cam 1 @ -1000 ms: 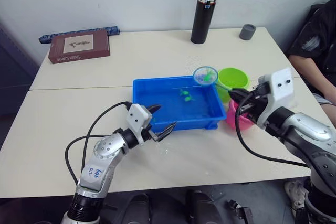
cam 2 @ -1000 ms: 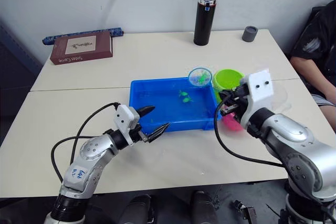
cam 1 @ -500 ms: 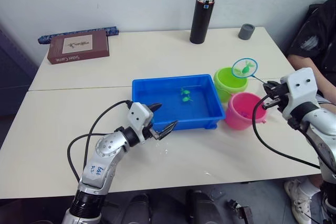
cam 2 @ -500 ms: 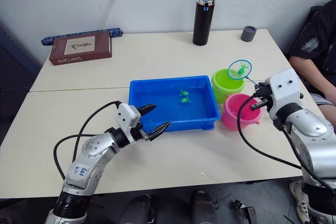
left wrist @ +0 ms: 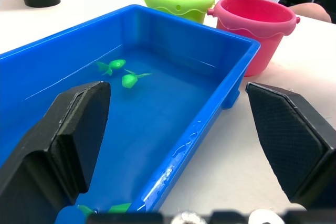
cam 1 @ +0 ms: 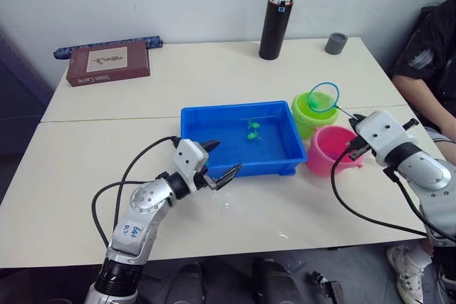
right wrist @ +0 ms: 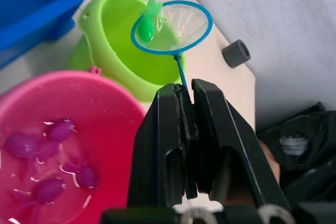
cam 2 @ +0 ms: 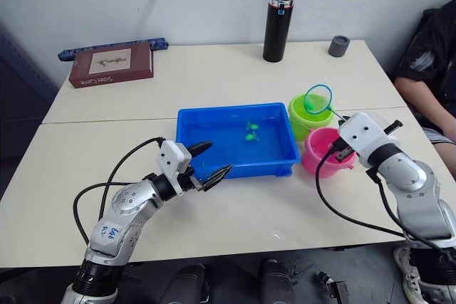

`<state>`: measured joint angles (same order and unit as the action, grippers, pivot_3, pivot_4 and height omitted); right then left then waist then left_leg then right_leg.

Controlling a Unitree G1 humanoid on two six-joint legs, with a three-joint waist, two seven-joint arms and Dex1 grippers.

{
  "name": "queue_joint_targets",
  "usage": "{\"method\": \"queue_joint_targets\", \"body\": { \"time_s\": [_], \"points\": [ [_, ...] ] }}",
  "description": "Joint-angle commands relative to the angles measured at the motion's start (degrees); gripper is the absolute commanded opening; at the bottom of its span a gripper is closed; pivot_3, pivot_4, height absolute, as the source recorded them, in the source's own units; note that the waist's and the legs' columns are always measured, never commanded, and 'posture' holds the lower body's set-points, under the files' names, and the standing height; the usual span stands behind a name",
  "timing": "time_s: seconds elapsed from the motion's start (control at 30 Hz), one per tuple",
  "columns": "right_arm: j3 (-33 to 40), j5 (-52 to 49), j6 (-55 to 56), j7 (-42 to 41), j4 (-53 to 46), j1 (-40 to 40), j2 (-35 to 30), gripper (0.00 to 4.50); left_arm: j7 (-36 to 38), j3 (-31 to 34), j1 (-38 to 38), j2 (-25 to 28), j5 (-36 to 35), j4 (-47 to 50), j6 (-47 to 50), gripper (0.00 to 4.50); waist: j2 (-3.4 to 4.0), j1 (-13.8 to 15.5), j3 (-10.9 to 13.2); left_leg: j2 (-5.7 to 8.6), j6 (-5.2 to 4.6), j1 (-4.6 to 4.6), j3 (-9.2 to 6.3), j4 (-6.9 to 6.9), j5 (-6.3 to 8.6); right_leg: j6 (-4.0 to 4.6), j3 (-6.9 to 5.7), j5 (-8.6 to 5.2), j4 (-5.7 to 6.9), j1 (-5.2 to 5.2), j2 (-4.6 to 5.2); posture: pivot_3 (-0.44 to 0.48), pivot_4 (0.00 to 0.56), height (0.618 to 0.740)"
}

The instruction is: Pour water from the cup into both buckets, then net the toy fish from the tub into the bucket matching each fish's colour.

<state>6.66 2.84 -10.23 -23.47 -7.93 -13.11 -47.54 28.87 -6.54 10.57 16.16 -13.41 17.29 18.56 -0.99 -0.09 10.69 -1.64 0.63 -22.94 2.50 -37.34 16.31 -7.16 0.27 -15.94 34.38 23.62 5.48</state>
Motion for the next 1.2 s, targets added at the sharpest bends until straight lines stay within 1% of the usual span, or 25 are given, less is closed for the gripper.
{"method": "queue_joint_targets", "body": {
  "time_s": [0.03,0.07,0.2,0.33,0.4,0.57,0.6,0.83,0.93,1.07,1.1,1.17,1.2],
  "points": [
    [0.7,3.1,2.8,0.1,2.4,-1.4,-1.6,0.00,-0.2,0.2,-0.2,-0.2,-0.1,1.5,-1.0,4.45,0.00,0.0,0.0,0.00,0.01,0.02,0.00,0.00,-0.01,0.00,0.00,0.00,0.02,0.00,0.00,0.000,0.150,0.740],
    [0.5,3.9,3.3,0.1,3.2,-1.4,-1.9,0.00,-0.2,0.2,-0.2,-0.2,-0.1,1.6,-1.0,4.45,0.00,0.0,0.0,0.00,0.02,0.03,0.00,0.00,-0.01,0.00,0.00,0.00,0.03,0.00,0.00,0.000,0.150,0.740],
    [-1.7,10.7,13.1,1.3,6.1,-1.2,-5.2,0.00,-0.3,0.2,-0.3,-0.1,-0.2,1.6,-0.9,4.45,0.00,0.0,0.0,0.01,0.02,0.04,0.05,-0.02,-0.01,0.00,0.03,0.00,0.04,-0.01,0.01,0.000,0.150,0.740],
    [-2.4,14.7,17.4,2.3,8.3,-1.7,-6.6,0.00,-0.4,0.2,-0.2,0.0,-0.3,1.6,-0.9,4.45,0.00,0.0,0.0,0.01,0.02,0.12,0.08,-0.02,-0.01,0.00,0.04,0.00,0.05,-0.06,0.00,0.000,0.150,0.740],
    [-3.4,19.5,22.2,4.7,9.7,-2.3,-8.7,0.00,-0.4,0.2,-0.3,0.0,-0.2,1.6,-1.0,4.45,0.00,0.0,0.0,0.01,0.02,0.16,0.13,-0.02,-0.01,0.00,0.07,0.00,0.07,-0.07,0.01,0.000,0.150,0.740],
    [-4.4,25.0,28.2,7.5,11.7,-3.1,-10.7,0.00,-0.4,0.2,-0.3,0.0,-0.3,1.7,-0.9,4.45,0.00,-0.1,0.0,0.00,0.05,0.24,0.21,-0.02,-0.03,0.00,0.12,0.00,0.11,-0.09,0.01,0.000,0.150,0.740],
    [-5.0,27.5,30.0,8.7,11.6,-3.2,-11.6,0.00,-0.4,0.2,-0.4,0.0,-0.3,1.8,-0.8,4.45,0.00,-0.1,0.0,0.00,0.05,0.25,0.21,-0.02,-0.03,0.00,0.13,0.00,0.12,-0.09,0.01,0.000,0.150,0.740],
    [-5.0,30.0,31.9,9.6,12.4,-4.4,-11.6,0.00,-0.4,0.1,-0.6,0.1,-0.3,2.0,-0.8,4.45,0.00,-0.1,0.0,0.00,0.06,0.46,0.33,0.00,-0.04,0.00,0.22,0.00,0.14,-0.22,0.02,0.000,0.150,0.740],
    [-2.4,23.2,26.7,6.2,11.2,-6.5,-8.5,0.00,-0.5,0.2,-0.6,0.2,-0.2,2.1,-0.8,4.45,0.00,-0.2,0.0,-0.02,0.06,0.55,0.40,0.00,-0.04,0.00,0.26,0.00,0.20,-0.25,0.01,0.000,0.150,0.740],
    [0.3,8.9,13.8,-2.7,3.3,-9.8,-2.6,0.00,-0.4,0.3,-0.9,0.4,-0.3,2.4,-0.7,4.45,0.00,-0.3,0.0,-0.06,0.07,0.58,0.39,0.00,-0.04,0.00,0.27,0.00,0.29,-0.26,0.00,0.000,0.150,0.740],
    [0.7,5.3,9.7,-4.8,0.5,-10.0,-0.9,0.00,-0.4,0.3,-1.0,0.5,-0.4,2.6,-0.7,4.45,0.00,-0.2,0.0,-0.07,0.07,0.58,0.38,0.00,-0.04,0.00,0.26,0.00,0.32,-0.26,0.00,0.000,0.150,0.740],
    [1.4,-5.2,-3.7,-9.3,-7.3,-10.0,2.5,0.00,-0.4,0.5,-1.3,0.7,-0.4,2.8,-0.5,4.45,0.00,-0.1,0.0,-0.09,0.07,0.57,0.34,0.00,-0.04,0.01,0.23,0.00,0.30,-0.27,-0.01,0.000,0.150,0.740],
    [1.8,-8.7,-9.0,-10.6,-10.2,-9.8,3.5,0.00,-0.5,0.6,-1.3,0.7,-0.4,3.0,-0.4,4.45,0.00,-0.1,0.0,-0.10,0.07,0.57,0.32,0.00,-0.04,0.01,0.22,-0.01,0.32,-0.28,0.00,0.000,0.150,0.740]
  ]
}}
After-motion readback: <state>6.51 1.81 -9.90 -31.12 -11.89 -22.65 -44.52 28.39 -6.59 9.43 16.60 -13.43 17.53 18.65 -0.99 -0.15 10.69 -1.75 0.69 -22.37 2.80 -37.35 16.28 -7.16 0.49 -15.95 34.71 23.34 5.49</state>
